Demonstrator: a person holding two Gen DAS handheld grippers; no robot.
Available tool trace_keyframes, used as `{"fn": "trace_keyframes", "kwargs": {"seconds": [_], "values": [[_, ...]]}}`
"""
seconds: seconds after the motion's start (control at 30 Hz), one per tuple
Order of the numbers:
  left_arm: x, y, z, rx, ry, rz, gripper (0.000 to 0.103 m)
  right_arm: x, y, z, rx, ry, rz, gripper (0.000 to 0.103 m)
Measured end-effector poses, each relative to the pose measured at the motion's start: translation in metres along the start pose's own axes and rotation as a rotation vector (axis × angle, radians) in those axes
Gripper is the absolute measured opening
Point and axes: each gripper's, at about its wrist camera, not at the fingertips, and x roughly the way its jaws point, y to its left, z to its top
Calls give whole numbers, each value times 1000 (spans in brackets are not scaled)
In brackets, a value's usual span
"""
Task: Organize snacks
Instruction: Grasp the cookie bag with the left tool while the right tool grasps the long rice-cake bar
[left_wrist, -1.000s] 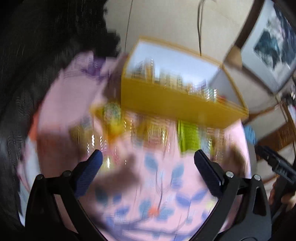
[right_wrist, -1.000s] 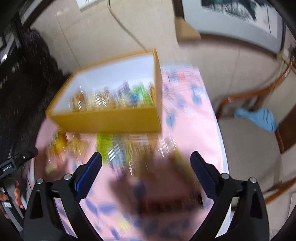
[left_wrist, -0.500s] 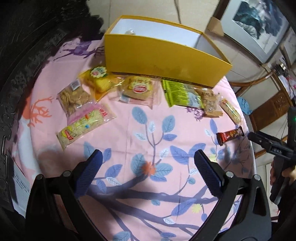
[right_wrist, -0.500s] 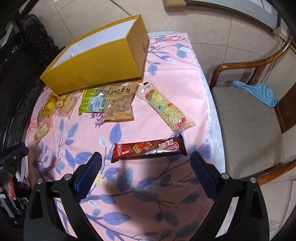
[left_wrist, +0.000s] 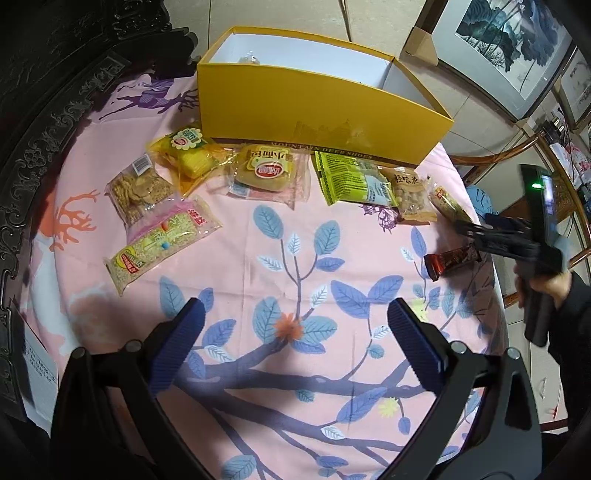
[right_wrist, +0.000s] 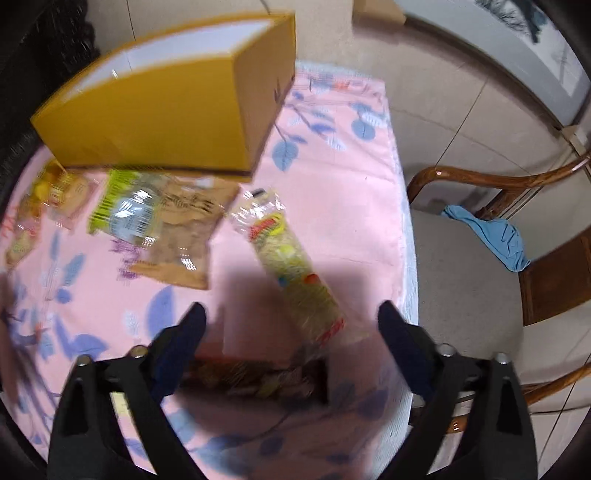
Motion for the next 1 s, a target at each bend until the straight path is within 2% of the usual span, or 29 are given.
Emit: {"fn": "trace_keyframes", "kwargs": {"seconds": [0.03, 0.17, 0.27, 0.3, 0.43, 0.53, 0.7, 0.8, 0.9, 1.0], "values": [[0, 1, 0, -3, -1, 1, 101, 7, -1, 2, -5, 19, 5, 72], [1, 11, 1, -40, 8, 7, 101, 26, 0, 8, -27, 47, 3, 68], [3, 15, 2, -56, 14, 10, 101, 29, 1, 11, -13, 35, 7, 64], [4, 15, 2, -57, 15, 10, 101, 29, 2, 12, -4, 33, 13, 60], [7, 14, 2, -56, 24, 9, 101, 29, 7, 15, -3, 36, 59, 30], [9, 16, 2, -63, 29, 9, 101, 26, 14, 14, 3, 39, 48, 29], [5, 28, 4, -91, 18, 24, 101, 14, 28, -5, 27, 42, 109, 30], [0, 46, 9, -114, 2, 68, 101, -1, 44, -23, 42, 34, 160, 30], [-3, 67, 15, -124, 1, 106, 101, -11, 67, -40, 46, 83, 237, 30], [5, 82, 23, -109, 33, 160, 101, -14, 97, -59, 1, 103, 250, 30]]}}
